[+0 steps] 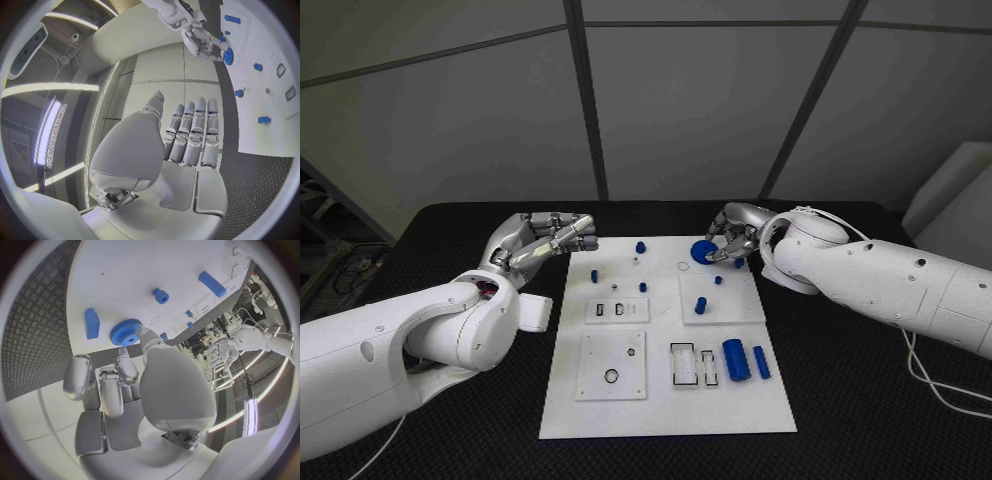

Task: Assemble the parts on the task board

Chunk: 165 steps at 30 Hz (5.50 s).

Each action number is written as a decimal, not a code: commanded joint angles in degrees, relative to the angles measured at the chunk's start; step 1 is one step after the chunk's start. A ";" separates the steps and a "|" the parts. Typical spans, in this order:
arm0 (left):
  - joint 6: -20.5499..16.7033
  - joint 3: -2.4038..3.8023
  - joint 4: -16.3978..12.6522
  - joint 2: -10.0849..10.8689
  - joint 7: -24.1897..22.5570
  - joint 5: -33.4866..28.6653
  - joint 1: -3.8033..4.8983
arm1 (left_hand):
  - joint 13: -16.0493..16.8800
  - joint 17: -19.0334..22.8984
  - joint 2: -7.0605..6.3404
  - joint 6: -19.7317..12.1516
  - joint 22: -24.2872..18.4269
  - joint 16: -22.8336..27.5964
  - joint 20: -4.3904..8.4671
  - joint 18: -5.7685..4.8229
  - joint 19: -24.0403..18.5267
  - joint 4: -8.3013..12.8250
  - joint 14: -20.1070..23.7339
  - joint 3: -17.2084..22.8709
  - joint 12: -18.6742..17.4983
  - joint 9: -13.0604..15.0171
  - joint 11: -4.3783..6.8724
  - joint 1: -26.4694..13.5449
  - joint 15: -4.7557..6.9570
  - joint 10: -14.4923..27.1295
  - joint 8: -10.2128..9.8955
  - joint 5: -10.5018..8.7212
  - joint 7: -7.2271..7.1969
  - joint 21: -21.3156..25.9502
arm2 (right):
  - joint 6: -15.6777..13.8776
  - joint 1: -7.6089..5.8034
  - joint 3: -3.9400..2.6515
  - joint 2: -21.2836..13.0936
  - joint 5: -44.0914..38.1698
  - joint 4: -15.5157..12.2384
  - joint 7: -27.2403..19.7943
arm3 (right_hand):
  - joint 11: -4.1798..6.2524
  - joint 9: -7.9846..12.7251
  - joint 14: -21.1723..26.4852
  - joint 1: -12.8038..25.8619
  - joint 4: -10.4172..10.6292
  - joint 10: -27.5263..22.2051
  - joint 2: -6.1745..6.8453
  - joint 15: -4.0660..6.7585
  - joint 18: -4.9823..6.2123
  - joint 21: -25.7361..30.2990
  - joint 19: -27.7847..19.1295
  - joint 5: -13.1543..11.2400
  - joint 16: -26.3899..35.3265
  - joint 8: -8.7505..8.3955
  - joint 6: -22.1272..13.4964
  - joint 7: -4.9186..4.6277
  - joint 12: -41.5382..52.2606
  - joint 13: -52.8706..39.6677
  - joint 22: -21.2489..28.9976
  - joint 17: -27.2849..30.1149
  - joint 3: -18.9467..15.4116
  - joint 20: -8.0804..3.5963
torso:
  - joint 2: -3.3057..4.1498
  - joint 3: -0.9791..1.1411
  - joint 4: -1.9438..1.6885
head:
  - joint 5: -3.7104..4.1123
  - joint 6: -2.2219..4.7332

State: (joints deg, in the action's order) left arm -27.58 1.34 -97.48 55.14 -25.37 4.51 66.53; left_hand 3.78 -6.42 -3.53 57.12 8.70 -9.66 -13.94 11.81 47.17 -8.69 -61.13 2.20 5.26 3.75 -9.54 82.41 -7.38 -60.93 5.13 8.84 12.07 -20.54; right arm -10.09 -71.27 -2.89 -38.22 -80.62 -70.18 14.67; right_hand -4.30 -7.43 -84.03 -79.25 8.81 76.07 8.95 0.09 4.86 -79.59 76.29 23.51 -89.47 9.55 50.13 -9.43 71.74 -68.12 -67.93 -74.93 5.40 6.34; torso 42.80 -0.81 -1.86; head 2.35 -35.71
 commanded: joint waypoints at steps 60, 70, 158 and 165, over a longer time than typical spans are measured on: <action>1.26 0.06 0.04 -0.05 0.50 0.45 0.09 | -0.06 -0.09 0.25 -0.24 -0.08 0.57 -0.08 -1.35 -0.30 0.29 0.09 -0.17 -0.52 -0.05 -0.12 -0.33 -0.05 0.55 -0.51 -0.34 0.35 -0.10 | -7.45 -0.16 -0.06 4.06 -10.73 -8.48 -0.07 | 1.45 -2.09 -5.97 -5.19 -0.50 4.11 -3.07 0.91 -1.06 -2.00 2.20 0.23 -0.53 5.37 5.73 1.75 6.75 -8.00 -3.67 -15.07 5.57 -1.00 | 0.00 0.04 -0.06 | -0.53 0.03; 1.32 0.06 0.21 -0.35 0.51 0.45 0.10 | -0.06 -0.09 0.25 -0.24 -0.08 0.57 -0.08 -1.35 -0.30 0.29 0.09 -0.17 -0.52 -0.05 -0.12 -0.33 -0.05 0.55 -0.51 -0.34 0.35 -0.10 | -7.10 -0.17 0.02 10.23 -11.31 -4.52 0.04 | 1.45 -2.12 -5.97 -5.25 -0.59 4.18 -3.07 0.90 -1.09 -2.07 2.28 0.22 -0.53 5.37 5.80 1.76 6.86 -8.15 -3.82 -15.07 5.90 -1.00 | 0.10 0.03 -0.13 | -0.69 0.04; 0.57 0.07 1.00 -0.51 1.08 0.46 0.35 | -0.05 -0.13 0.51 -0.33 -0.12 0.89 -0.13 -1.35 -0.38 0.54 0.08 -0.18 -0.82 -0.03 -0.24 -0.23 -0.12 0.80 -0.79 -0.32 0.49 -0.12 | 4.26 -0.08 1.07 14.71 -9.47 3.32 -0.11 | -0.59 0.63 -5.97 4.41 5.18 3.05 -2.37 -1.02 -1.11 -2.23 2.28 1.35 -0.53 1.03 0.93 -0.29 6.64 -7.69 -4.33 -15.07 6.68 0.89 | 0.00 0.12 0.11 | -1.27 -0.77; 0.54 0.07 0.98 -0.44 1.09 0.46 0.35 | -0.05 -0.13 0.51 -0.33 -0.12 0.89 -0.13 -1.35 -0.38 0.54 0.08 -0.18 -0.82 -0.03 -0.24 -0.23 -0.12 0.80 -0.79 -0.32 0.49 -0.12 | 4.05 -0.08 1.08 14.36 -9.20 2.87 -0.16 | -0.45 0.69 -5.97 4.20 5.03 3.39 -2.30 -0.91 -1.13 -2.27 2.34 1.17 -0.53 1.04 1.38 -0.14 7.01 -8.08 -4.44 -15.07 6.86 0.80 | -0.01 0.10 0.05 | -1.19 -0.83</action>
State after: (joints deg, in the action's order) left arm -26.99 1.36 -96.42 54.66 -24.23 4.54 66.77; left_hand 3.78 -6.46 -3.53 56.91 8.64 -9.11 -13.94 11.81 47.17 -8.53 -61.13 2.05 4.76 3.78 -9.96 82.41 -7.38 -60.50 4.66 8.84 12.28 -20.54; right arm -6.67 -71.23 -1.79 -23.81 -90.23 -67.10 14.38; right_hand -4.80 -6.77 -84.04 -75.22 13.68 79.04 6.30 -1.12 4.89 -81.59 78.14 24.63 -89.67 10.25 51.03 -9.50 78.54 -74.94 -72.30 -74.91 12.23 7.17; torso 42.79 -0.70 -1.75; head 1.12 -36.51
